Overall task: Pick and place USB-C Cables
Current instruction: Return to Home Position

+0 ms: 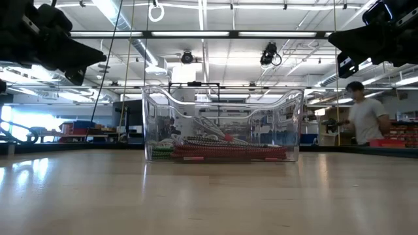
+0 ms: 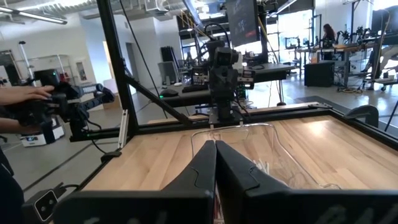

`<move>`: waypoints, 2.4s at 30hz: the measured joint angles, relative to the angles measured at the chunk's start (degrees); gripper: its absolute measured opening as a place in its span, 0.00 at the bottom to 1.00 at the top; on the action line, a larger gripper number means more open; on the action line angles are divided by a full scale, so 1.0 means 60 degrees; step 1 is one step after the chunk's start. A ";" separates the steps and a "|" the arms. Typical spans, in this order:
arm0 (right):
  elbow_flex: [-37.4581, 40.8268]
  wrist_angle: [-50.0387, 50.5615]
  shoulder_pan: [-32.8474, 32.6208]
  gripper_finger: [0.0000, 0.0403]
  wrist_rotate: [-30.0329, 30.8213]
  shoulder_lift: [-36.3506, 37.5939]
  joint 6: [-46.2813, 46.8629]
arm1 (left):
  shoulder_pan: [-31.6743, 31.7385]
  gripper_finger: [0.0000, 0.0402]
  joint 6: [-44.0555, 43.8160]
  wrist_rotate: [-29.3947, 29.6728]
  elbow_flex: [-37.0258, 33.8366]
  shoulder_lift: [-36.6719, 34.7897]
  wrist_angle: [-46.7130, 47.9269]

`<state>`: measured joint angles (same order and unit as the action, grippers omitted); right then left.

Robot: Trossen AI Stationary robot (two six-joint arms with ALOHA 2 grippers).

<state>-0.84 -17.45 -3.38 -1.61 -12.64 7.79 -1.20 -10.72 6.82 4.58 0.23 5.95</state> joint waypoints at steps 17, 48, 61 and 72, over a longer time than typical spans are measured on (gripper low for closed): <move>0.0000 0.0000 0.0000 0.03 0.0000 0.0000 0.0000 | -0.0001 0.10 -0.0101 -0.0073 -0.0673 0.0084 -0.1573; 0.0000 0.0000 0.0000 0.03 0.0000 0.0001 0.0000 | -0.0003 0.10 -0.0103 -0.0104 -0.0681 0.0084 -0.1660; 0.0000 0.0000 0.0002 0.03 0.0000 0.0000 0.0000 | -0.0001 0.10 -0.0103 -0.0105 -0.0684 0.0084 -0.1663; 0.0000 0.0000 0.0000 0.03 0.0000 0.0000 0.0000 | -0.0003 0.10 -0.0095 -0.0103 -0.0684 0.0084 -0.1663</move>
<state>-0.84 -17.45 -3.38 -1.61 -12.64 7.79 -1.21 -11.29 6.20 0.47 0.73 -4.03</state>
